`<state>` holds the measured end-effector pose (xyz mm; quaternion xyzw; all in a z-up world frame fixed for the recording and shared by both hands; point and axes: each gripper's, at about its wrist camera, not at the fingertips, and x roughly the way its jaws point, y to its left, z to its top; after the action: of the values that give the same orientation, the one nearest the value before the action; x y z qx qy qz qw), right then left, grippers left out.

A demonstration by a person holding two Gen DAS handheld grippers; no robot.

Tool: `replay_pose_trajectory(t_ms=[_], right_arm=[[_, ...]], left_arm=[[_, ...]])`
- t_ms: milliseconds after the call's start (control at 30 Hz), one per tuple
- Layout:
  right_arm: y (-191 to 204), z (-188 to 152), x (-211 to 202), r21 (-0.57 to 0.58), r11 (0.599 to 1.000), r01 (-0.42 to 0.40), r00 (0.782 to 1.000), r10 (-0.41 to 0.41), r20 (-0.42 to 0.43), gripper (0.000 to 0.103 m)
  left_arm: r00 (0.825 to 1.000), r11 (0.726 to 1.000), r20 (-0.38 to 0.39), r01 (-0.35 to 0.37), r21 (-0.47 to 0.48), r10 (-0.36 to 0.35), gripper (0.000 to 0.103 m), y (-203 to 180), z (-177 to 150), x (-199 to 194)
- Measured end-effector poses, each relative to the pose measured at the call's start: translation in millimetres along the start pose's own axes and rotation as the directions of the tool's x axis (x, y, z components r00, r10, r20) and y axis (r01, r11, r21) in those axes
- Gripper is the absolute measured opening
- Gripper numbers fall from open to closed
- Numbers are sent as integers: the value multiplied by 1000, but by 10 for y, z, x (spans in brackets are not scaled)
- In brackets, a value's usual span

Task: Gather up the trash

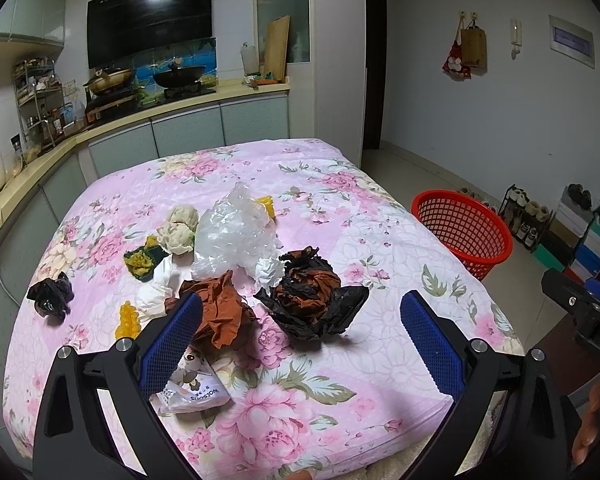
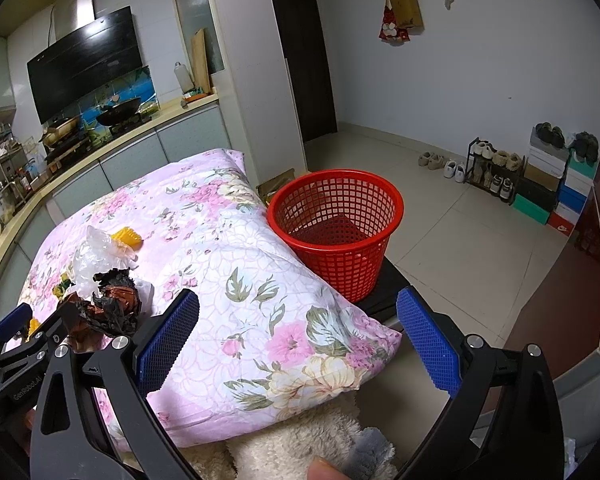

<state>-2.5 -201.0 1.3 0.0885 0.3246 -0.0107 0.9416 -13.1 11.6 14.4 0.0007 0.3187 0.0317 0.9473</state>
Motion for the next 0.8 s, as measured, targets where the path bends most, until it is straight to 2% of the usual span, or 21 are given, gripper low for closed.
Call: replay_pose_trajectory(t_ms=[800], right_arm=[[-7,-6,5,2,1000,-1,1000,1,-3,96]], left_arm=[[1000,1000,-2,-1,1,1,96,0,-17,16]])
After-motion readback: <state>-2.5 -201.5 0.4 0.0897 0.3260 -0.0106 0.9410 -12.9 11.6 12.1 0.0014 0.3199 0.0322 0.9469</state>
